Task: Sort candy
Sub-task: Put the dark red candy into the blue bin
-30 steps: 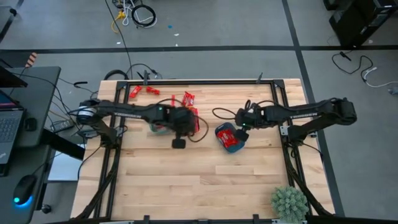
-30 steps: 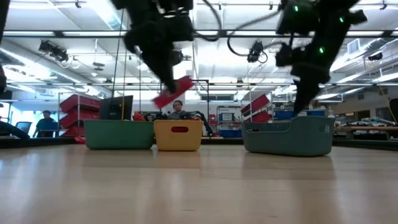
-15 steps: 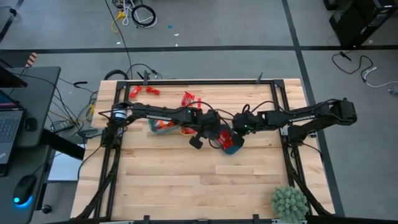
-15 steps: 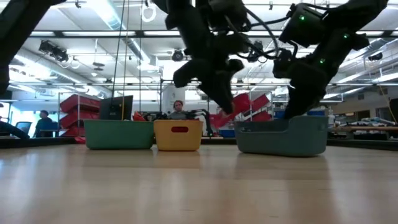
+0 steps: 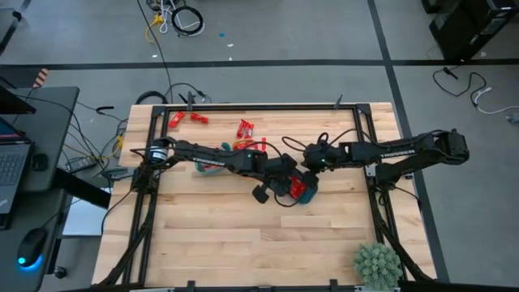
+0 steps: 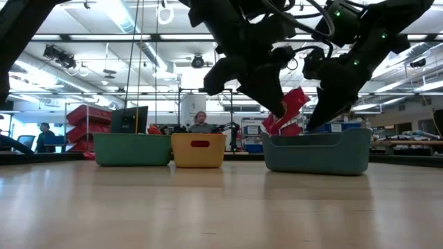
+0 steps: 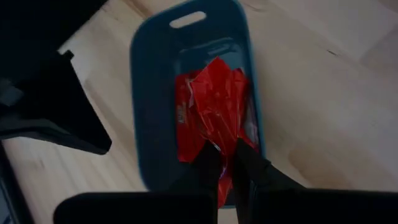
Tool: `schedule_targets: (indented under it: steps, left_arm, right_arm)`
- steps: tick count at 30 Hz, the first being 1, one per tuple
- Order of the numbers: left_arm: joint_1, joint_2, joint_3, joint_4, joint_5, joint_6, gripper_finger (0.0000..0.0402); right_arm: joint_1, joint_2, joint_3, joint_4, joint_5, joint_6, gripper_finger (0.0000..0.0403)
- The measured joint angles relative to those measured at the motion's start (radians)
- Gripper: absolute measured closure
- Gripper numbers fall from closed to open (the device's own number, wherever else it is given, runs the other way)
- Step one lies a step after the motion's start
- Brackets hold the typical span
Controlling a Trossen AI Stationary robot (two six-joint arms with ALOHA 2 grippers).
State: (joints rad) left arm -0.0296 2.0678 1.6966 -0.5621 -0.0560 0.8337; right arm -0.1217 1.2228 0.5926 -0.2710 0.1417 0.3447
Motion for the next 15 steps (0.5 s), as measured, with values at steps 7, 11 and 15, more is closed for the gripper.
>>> schedule_targets:
  steps: [7, 11, 15]
  left_arm:
    - [0.008, 0.019, 0.0, 0.032, 0.007, -0.048, 0.0364]
    - [0.015, 0.026, 0.0, 0.021, 0.008, -0.053, 0.0322]
    - [0.016, 0.037, -0.001, 0.039, -0.014, -0.086, 0.0279]
  right_arm:
    - [-0.019, -0.006, 0.0, -0.013, 0.046, -0.007, 0.0403]
    - [-0.021, -0.011, 0.0, -0.023, 0.048, -0.022, 0.0403]
    - [-0.021, -0.013, 0.0, -0.025, 0.048, -0.034, 0.0403]
